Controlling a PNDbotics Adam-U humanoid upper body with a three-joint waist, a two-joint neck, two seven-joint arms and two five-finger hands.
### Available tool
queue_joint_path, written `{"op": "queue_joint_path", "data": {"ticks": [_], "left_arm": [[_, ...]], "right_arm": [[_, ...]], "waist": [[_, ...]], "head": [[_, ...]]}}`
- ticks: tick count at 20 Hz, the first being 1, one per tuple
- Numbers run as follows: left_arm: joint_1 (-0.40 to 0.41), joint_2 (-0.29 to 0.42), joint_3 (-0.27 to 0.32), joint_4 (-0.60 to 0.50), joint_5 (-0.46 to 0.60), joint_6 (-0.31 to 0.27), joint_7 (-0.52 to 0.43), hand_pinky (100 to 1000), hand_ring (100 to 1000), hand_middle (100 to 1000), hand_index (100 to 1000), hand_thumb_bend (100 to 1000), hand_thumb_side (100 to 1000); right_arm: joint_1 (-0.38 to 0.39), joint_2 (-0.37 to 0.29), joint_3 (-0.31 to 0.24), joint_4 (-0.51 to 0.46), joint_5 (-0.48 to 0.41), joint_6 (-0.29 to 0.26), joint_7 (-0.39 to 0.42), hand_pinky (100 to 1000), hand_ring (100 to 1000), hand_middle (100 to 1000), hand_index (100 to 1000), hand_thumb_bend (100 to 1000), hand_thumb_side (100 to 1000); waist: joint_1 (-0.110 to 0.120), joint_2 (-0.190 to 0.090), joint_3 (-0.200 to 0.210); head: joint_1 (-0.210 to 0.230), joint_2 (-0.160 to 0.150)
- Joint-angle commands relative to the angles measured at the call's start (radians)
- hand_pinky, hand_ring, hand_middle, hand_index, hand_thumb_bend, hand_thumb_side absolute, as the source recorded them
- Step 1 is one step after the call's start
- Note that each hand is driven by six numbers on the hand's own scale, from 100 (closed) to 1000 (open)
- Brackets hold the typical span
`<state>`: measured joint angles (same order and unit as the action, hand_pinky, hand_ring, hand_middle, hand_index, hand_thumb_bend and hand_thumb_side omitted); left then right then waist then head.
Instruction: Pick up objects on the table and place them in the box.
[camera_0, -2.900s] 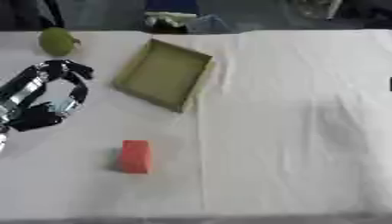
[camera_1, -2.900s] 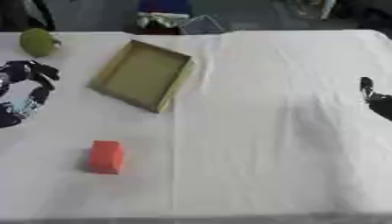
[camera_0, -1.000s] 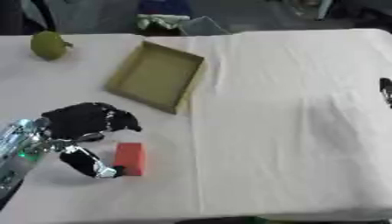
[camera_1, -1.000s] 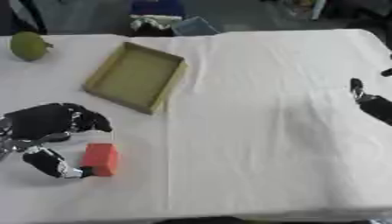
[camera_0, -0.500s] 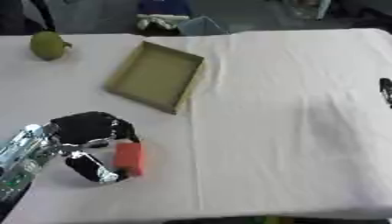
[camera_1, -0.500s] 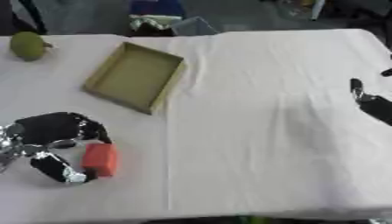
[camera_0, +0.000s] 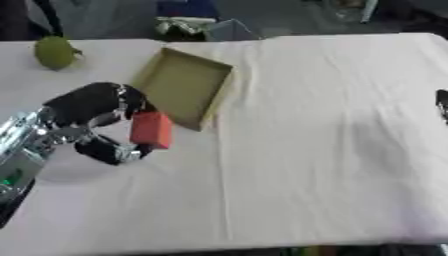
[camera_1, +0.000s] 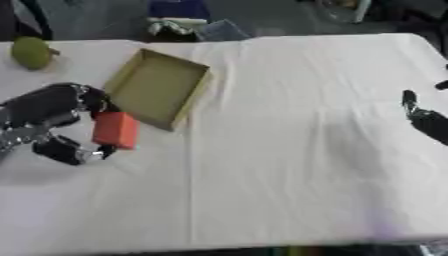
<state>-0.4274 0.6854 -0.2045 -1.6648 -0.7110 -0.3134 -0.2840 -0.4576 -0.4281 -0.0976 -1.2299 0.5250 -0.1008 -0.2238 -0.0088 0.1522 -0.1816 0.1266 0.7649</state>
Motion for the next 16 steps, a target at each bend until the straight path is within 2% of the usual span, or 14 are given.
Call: {"op": "queue_joint_path", "data": {"ticks": [1, 5, 7, 12, 16], "left_arm": [[-0.095, 0.010, 0.021, 0.108, 0.005, 0.010, 0.013, 628, 479, 472, 658, 106, 274], [-0.231, -0.043, 0.013, 0.315, -0.071, -0.006, 0.038, 633, 499, 492, 674, 152, 278], [-0.284, -0.077, 0.012, 0.416, -0.115, -0.021, 0.059, 636, 508, 502, 681, 154, 309], [-0.379, -0.165, 0.022, 0.619, -0.205, -0.063, 0.116, 646, 523, 519, 696, 188, 376], [-0.425, -0.222, 0.036, 0.723, -0.266, -0.080, 0.160, 646, 525, 521, 698, 187, 412]], "right_arm": [[-0.020, -0.011, 0.001, -0.018, -0.007, -0.006, 0.004, 741, 966, 616, 890, 311, 332], [-0.027, -0.006, 0.006, -0.019, -0.011, -0.008, 0.007, 740, 966, 616, 890, 304, 332], [-0.031, -0.002, 0.008, -0.019, -0.014, -0.010, 0.009, 740, 967, 616, 890, 300, 332], [-0.041, 0.007, 0.013, -0.019, -0.018, -0.014, 0.014, 741, 967, 616, 890, 291, 332], [-0.049, 0.013, 0.018, -0.017, -0.020, -0.016, 0.018, 741, 967, 616, 890, 287, 332]], "waist": [[-0.004, -0.010, -0.008], [-0.006, -0.003, -0.026], [-0.007, 0.001, -0.035], [-0.013, 0.010, -0.053], [-0.016, 0.015, -0.066]], "head": [[0.011, 0.005], [0.026, 0.005], [0.032, 0.005], [0.047, 0.005], [0.058, 0.005]]}}
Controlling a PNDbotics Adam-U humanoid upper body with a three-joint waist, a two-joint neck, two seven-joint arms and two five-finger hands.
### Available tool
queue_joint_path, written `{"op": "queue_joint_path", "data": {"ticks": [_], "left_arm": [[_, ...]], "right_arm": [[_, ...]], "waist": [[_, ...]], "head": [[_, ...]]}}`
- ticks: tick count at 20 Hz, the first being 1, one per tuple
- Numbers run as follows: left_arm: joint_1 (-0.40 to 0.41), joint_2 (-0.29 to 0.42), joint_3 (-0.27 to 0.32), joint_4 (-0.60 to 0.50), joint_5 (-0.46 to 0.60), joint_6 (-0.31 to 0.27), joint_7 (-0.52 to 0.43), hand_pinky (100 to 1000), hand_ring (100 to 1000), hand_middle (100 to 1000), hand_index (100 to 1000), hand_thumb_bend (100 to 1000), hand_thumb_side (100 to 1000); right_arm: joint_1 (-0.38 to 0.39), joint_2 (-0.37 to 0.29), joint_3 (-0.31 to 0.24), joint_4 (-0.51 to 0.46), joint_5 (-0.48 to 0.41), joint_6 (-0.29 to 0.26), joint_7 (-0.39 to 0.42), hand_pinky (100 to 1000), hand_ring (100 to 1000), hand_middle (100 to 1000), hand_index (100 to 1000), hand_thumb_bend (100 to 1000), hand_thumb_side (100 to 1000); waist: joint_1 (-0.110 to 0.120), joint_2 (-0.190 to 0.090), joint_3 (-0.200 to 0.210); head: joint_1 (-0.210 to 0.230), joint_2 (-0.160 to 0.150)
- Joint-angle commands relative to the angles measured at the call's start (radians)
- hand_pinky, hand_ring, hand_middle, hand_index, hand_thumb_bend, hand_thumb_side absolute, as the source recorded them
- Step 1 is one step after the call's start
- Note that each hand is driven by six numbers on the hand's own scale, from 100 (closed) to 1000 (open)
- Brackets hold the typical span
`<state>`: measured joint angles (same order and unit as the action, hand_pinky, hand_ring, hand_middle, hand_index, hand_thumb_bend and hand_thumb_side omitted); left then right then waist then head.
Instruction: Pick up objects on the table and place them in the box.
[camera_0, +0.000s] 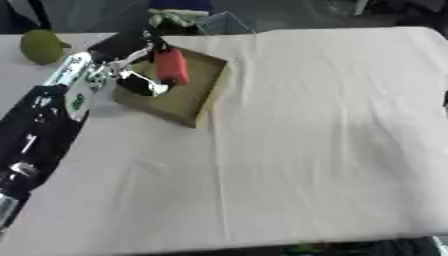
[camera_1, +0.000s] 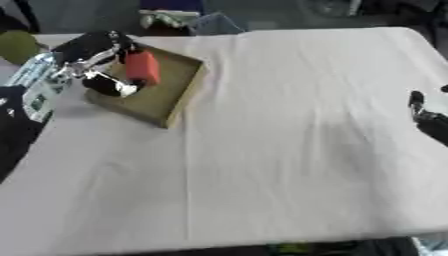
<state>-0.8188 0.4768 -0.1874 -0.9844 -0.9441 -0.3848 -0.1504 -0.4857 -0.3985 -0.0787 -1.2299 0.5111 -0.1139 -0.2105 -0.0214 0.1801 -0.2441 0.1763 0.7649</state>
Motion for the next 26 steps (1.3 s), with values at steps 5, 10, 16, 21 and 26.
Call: {"op": "queue_joint_path", "data": {"ticks": [5, 10, 16, 21, 26], "left_arm": [[-0.053, -0.058, 0.031, 0.101, -0.071, -0.003, 0.056, 663, 555, 556, 737, 273, 515], [-0.036, -0.024, 0.024, 0.068, -0.127, -0.005, 0.019, 749, 686, 746, 859, 504, 692], [-0.015, 0.085, 0.040, -0.046, -0.139, -0.012, -0.050, 804, 766, 831, 902, 617, 761], [0.006, 0.190, 0.098, -0.097, -0.053, 0.057, -0.028, 780, 728, 788, 879, 526, 699], [0.001, 0.244, 0.160, -0.019, -0.001, 0.169, 0.051, 772, 712, 779, 877, 480, 654]], "right_arm": [[-0.031, -0.003, 0.005, -0.018, -0.005, -0.007, 0.010, 741, 967, 616, 890, 278, 333], [-0.029, -0.008, 0.001, -0.015, -0.002, -0.005, 0.008, 741, 968, 615, 890, 274, 333], [-0.021, -0.015, -0.003, -0.013, -0.002, -0.005, 0.006, 741, 968, 615, 890, 267, 333], [-0.016, -0.020, -0.005, -0.009, -0.003, -0.005, 0.003, 741, 969, 614, 890, 261, 334], [-0.014, -0.020, -0.004, -0.005, -0.004, -0.006, 0.004, 741, 969, 613, 889, 259, 335]], "waist": [[-0.008, -0.009, -0.022], [-0.003, -0.011, -0.019], [0.003, -0.016, -0.007], [0.005, -0.020, 0.003], [0.005, -0.022, 0.004]], "head": [[0.022, 0.005], [0.014, 0.005], [0.004, 0.005], [-0.003, 0.005], [-0.002, 0.005]]}}
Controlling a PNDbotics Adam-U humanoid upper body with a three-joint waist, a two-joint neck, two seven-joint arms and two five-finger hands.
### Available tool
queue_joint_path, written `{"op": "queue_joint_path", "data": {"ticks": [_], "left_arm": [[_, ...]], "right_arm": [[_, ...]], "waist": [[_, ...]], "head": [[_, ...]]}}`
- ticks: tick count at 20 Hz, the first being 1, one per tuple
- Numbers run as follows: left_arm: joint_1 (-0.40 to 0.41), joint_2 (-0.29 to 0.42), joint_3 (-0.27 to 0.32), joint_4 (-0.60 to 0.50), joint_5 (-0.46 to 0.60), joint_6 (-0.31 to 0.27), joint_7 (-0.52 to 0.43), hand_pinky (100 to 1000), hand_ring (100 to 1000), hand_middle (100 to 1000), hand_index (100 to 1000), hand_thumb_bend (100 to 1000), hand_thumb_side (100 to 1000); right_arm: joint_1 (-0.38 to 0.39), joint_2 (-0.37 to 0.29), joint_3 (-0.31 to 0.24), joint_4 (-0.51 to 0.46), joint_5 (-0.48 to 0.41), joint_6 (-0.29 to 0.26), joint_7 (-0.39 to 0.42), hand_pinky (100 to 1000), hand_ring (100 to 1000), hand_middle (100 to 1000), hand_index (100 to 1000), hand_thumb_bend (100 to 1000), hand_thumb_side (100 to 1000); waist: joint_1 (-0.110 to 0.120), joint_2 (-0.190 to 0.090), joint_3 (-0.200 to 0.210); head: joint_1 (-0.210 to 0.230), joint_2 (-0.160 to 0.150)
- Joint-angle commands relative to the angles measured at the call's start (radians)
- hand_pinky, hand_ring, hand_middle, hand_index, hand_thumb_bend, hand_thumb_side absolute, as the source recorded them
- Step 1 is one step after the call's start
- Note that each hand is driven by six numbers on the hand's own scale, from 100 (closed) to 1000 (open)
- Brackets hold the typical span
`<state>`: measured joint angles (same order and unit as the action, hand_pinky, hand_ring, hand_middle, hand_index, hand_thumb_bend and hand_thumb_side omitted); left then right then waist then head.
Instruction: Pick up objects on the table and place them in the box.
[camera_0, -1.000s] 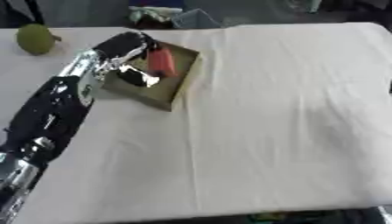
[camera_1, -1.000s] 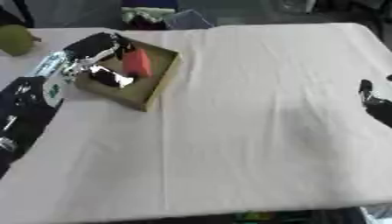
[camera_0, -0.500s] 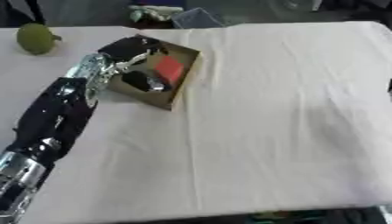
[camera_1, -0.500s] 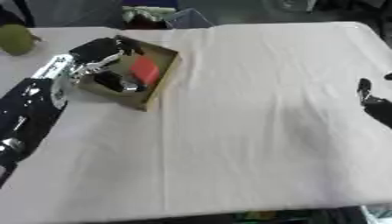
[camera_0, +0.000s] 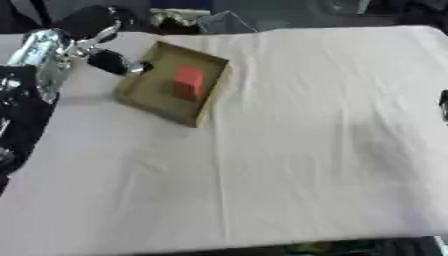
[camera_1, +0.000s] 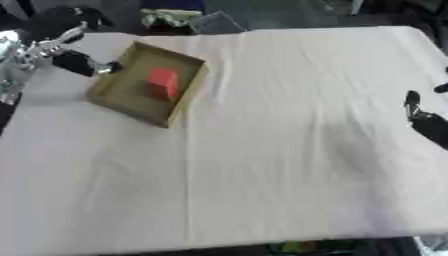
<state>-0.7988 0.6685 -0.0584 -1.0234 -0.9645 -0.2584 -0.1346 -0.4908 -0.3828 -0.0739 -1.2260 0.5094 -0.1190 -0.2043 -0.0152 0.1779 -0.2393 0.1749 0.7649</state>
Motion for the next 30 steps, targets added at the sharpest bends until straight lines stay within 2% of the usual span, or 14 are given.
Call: {"op": "queue_joint_path", "data": {"ticks": [1, 6, 10, 11, 17, 24, 30], "left_arm": [[-0.023, 0.059, 0.046, 0.050, 0.018, 0.068, 0.051, 762, 700, 776, 883, 451, 627], [-0.064, 0.080, 0.129, 0.279, -0.009, 0.210, 0.178, 756, 688, 779, 890, 388, 552], [-0.075, 0.095, 0.153, 0.380, -0.018, 0.253, 0.278, 753, 684, 776, 889, 366, 521], [-0.076, 0.102, 0.157, 0.394, -0.016, 0.258, 0.294, 750, 679, 772, 887, 340, 495], [-0.073, 0.158, 0.179, 0.441, 0.022, 0.285, 0.379, 742, 666, 764, 881, 311, 480], [-0.064, 0.230, 0.206, 0.458, 0.091, 0.329, 0.452, 725, 637, 746, 873, 258, 458], [-0.059, 0.255, 0.212, 0.463, 0.140, 0.350, 0.544, 711, 619, 729, 862, 242, 427]], "right_arm": [[-0.009, -0.036, -0.009, -0.009, -0.003, -0.001, -0.002, 741, 969, 613, 889, 257, 335], [-0.016, -0.030, -0.002, -0.004, -0.006, -0.005, 0.002, 740, 969, 611, 889, 254, 335], [-0.024, -0.026, 0.004, -0.002, -0.009, -0.009, 0.007, 740, 969, 611, 889, 253, 335], [-0.026, -0.027, 0.005, -0.001, -0.010, -0.009, 0.007, 740, 969, 611, 889, 252, 335], [-0.049, -0.035, 0.014, 0.015, -0.032, -0.015, 0.013, 739, 969, 612, 887, 253, 331], [-0.092, -0.052, 0.025, 0.063, -0.061, -0.018, 0.016, 740, 964, 616, 885, 235, 327], [-0.120, -0.059, 0.031, 0.090, -0.073, -0.024, 0.019, 741, 962, 619, 884, 230, 328]], "waist": [[-0.002, -0.020, -0.001], [-0.005, -0.017, -0.009], [-0.005, -0.011, -0.018], [-0.006, -0.007, -0.020], [-0.013, 0.029, -0.041], [-0.048, 0.084, -0.076], [-0.063, 0.114, -0.099]], "head": [[-0.002, 0.005], [0.005, 0.005], [0.015, 0.005], [0.018, 0.004], [0.045, -0.022], [0.076, -0.086], [0.090, -0.119]]}}
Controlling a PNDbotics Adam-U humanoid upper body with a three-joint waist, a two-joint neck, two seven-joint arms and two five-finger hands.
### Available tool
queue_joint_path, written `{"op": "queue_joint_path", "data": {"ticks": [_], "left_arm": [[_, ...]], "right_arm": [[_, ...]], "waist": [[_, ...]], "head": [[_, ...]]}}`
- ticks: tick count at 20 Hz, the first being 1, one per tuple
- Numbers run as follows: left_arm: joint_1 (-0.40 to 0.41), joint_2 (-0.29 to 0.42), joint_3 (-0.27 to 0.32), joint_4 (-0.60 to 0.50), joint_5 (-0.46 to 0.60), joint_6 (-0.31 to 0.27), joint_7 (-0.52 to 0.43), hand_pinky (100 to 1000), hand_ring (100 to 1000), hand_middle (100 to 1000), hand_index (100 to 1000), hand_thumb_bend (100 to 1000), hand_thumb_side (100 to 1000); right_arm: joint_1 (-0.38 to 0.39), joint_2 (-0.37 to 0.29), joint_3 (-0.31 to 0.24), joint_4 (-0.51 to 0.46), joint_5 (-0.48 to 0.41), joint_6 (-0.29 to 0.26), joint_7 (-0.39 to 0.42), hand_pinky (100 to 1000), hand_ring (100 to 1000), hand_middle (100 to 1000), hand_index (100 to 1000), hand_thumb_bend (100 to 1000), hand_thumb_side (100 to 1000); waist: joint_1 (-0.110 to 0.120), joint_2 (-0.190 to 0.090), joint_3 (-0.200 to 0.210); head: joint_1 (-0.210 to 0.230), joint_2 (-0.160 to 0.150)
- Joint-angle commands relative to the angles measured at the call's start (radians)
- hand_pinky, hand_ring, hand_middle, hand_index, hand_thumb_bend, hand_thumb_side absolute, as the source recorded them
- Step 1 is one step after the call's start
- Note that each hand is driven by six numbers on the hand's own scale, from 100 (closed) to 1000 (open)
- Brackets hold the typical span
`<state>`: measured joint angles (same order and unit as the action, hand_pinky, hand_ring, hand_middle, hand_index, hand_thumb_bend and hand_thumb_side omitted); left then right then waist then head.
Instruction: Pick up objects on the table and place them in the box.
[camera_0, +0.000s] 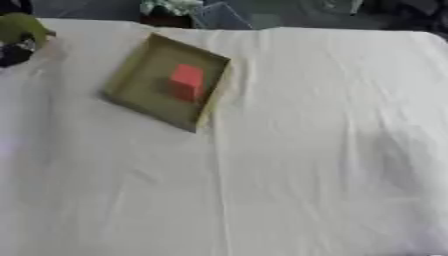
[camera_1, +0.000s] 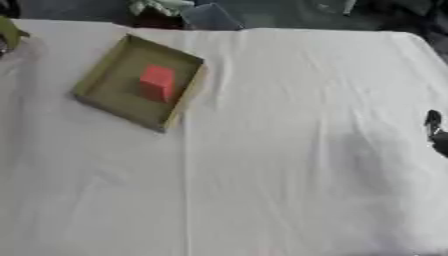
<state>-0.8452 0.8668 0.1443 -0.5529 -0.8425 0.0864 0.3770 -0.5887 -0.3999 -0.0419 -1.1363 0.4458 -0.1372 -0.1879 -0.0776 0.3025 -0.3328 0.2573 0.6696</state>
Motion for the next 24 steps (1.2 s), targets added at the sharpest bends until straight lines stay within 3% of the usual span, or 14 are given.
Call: {"op": "queue_joint_path", "data": {"ticks": [1, 3, 4, 8, 10, 11, 14, 18, 24], "left_arm": [[-0.013, 0.060, 0.009, -0.006, 0.022, 0.006, 0.042, 711, 619, 729, 862, 242, 427], [-0.009, 0.061, 0.001, 0.005, 0.019, 0.001, 0.034, 701, 610, 715, 850, 221, 414], [-0.008, 0.061, -0.001, 0.009, 0.016, -0.002, 0.028, 654, 558, 644, 794, 150, 287], [-0.003, 0.057, -0.008, 0.023, -0.028, -0.009, 0.004, 585, 464, 514, 693, 100, 100], [-0.003, 0.056, -0.006, 0.023, -0.046, -0.006, 0.008, 585, 464, 514, 693, 100, 100], [-0.004, 0.056, -0.002, 0.016, -0.051, -0.006, 0.022, 481, 341, 382, 553, 100, 120], [0.000, 0.056, 0.010, -0.008, -0.041, -0.016, 0.087, 448, 306, 333, 500, 100, 175], [0.010, 0.064, 0.014, -0.067, 0.004, -0.049, 0.124, 463, 311, 328, 496, 100, 226], [0.036, 0.078, 0.006, -0.169, 0.075, -0.102, 0.060, 477, 322, 338, 506, 100, 240]], "right_arm": [[-0.028, -0.043, 0.001, 0.004, -0.012, -0.006, 0.003, 741, 962, 619, 884, 230, 328], [-0.039, -0.044, 0.005, 0.010, -0.017, -0.008, 0.007, 741, 963, 619, 884, 222, 331], [-0.042, -0.045, 0.006, 0.012, -0.019, -0.009, 0.008, 740, 963, 620, 884, 216, 332], [-0.048, -0.043, 0.010, 0.015, -0.025, -0.012, 0.011, 740, 963, 620, 884, 211, 334], [-0.048, -0.042, 0.010, 0.015, -0.025, -0.013, 0.011, 740, 963, 620, 884, 211, 334], [-0.045, -0.041, 0.009, 0.015, -0.025, -0.012, 0.010, 740, 964, 619, 884, 202, 338], [-0.037, -0.038, 0.007, 0.013, -0.021, -0.011, 0.008, 740, 964, 619, 885, 198, 341], [-0.028, -0.036, 0.004, 0.011, -0.014, -0.010, 0.005, 740, 964, 618, 885, 195, 342], [-0.009, -0.030, 0.001, 0.003, -0.006, -0.010, 0.003, 740, 967, 616, 885, 189, 346]], "waist": [[-0.002, -0.004, -0.010], [-0.003, 0.010, -0.020], [-0.003, 0.013, -0.023], [-0.002, 0.020, -0.031], [-0.002, 0.019, -0.031], [-0.002, 0.016, -0.028], [-0.003, 0.005, -0.020], [-0.005, -0.010, -0.006], [0.002, -0.037, 0.020]], "head": [[0.010, -0.029], [0.016, -0.037], [0.017, -0.038], [0.022, -0.036], [0.024, -0.036], [0.027, -0.033], [0.029, -0.025], [0.028, -0.011], [0.034, 0.006]]}}
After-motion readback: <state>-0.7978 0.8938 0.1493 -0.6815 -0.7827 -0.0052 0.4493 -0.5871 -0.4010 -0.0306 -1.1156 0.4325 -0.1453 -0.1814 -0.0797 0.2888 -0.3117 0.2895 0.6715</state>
